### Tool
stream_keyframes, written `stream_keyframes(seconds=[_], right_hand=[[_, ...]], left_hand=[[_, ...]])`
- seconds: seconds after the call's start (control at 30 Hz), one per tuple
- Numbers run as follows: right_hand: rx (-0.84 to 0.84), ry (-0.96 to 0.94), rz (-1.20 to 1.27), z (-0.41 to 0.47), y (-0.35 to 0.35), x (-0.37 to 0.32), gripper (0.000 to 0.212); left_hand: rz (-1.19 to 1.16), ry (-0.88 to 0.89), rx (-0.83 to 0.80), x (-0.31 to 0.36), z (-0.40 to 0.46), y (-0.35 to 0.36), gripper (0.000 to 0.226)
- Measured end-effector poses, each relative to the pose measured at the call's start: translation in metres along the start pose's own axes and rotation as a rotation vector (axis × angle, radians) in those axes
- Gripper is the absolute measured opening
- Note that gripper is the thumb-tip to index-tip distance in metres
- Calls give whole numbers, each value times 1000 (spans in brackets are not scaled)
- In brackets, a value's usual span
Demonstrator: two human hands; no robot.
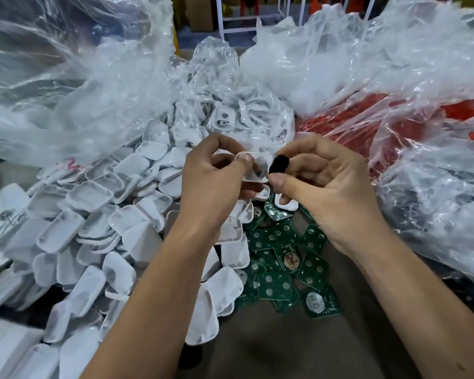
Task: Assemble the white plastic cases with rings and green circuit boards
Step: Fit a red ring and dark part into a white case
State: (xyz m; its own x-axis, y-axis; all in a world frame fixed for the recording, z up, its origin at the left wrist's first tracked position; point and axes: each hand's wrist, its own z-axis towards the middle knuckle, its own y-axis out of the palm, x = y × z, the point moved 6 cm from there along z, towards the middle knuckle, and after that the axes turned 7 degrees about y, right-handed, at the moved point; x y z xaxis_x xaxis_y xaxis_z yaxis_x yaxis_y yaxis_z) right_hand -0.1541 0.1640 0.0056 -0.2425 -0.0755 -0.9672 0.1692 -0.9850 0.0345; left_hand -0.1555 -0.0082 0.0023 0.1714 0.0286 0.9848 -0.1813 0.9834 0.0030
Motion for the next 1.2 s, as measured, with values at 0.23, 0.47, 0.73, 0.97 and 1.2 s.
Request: stream_keyframes(seconds=[0.23,0.47,0.73,0.97,1.2], right_hand=[[-16,108,158,-1,0,4,25],[44,265,400,0,-9,7,22],[115,396,292,1,-11,18,20],[188,420,188,1,-22,23,13],[120,477,49,-1,-21,30,21]], left_hand=[[-40,-2,-36,2,2,-2,14],[-179,-42,-114,6,0,4,31],[-205,-121,-170,1,1,8,33],[-104,-74,-102,2,3,0,50],[-17,-29,46,6,6,-18,25]])
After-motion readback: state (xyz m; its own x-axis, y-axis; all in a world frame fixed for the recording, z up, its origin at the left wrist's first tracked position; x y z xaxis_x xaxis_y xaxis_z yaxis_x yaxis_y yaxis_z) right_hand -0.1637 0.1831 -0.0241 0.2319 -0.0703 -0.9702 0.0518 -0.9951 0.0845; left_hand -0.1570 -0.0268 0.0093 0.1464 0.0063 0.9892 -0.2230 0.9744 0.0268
